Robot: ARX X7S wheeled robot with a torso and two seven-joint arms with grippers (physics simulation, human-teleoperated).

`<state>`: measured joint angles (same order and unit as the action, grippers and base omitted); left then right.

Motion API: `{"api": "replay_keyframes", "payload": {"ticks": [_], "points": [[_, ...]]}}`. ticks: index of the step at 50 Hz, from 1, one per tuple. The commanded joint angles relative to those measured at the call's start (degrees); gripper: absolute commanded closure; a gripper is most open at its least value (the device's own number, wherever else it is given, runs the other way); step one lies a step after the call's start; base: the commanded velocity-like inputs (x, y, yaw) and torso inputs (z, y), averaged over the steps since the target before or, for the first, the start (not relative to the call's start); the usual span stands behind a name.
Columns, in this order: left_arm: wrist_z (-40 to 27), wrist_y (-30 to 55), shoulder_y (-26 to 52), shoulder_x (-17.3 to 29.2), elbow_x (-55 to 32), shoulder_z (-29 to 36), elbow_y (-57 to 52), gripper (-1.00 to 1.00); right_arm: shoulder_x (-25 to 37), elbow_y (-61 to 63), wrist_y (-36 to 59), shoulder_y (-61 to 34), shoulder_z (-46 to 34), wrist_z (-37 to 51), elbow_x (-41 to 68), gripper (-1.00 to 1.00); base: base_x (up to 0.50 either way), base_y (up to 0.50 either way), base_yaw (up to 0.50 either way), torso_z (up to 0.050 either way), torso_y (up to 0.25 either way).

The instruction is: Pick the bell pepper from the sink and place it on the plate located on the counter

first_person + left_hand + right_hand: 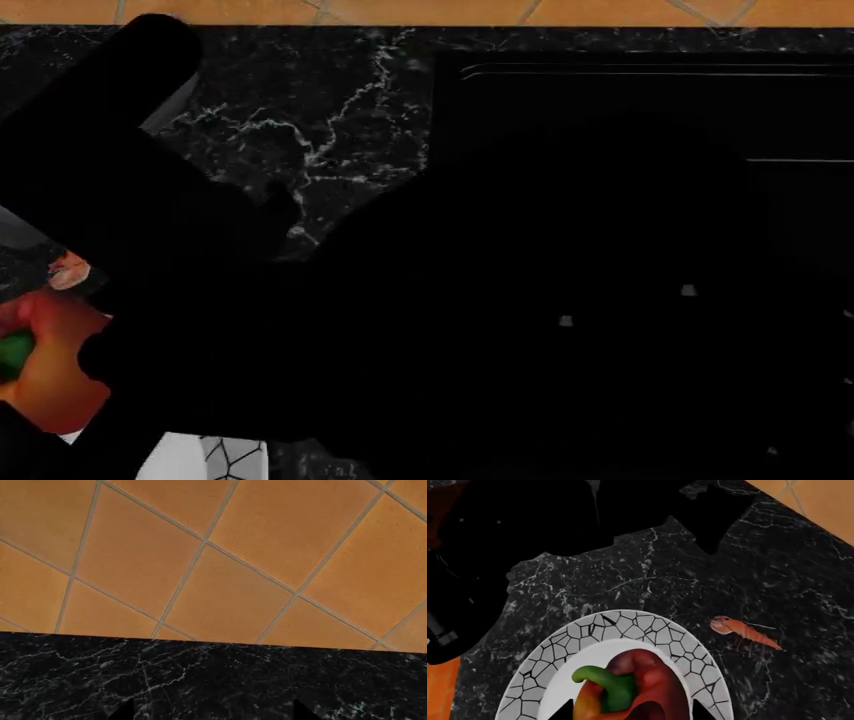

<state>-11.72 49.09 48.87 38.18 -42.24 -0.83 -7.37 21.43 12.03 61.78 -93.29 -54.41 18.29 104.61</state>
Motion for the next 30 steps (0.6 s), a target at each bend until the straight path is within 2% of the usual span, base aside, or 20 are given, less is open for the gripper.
{"api": "replay_keyframes", "payload": {"ticks": [1, 30], "points": [[0.1, -0.3, -0.3, 0.1, 0.0, -0.1, 0.3, -1.00, -2.9, -2.1, -0.5, 1.2, -1.3, -4.0, -4.9, 1.00, 0.00, 0.00, 0.00, 0.000, 0.000], [0.4, -1.9, -1.7, 0.0, 0.1, -0.5, 1.0, -1.00, -7.4, -5.9, -1.0, 2.5, -5.2, -8.2, -9.8, 1.00, 0.00, 0.00, 0.00, 0.000, 0.000]]}}
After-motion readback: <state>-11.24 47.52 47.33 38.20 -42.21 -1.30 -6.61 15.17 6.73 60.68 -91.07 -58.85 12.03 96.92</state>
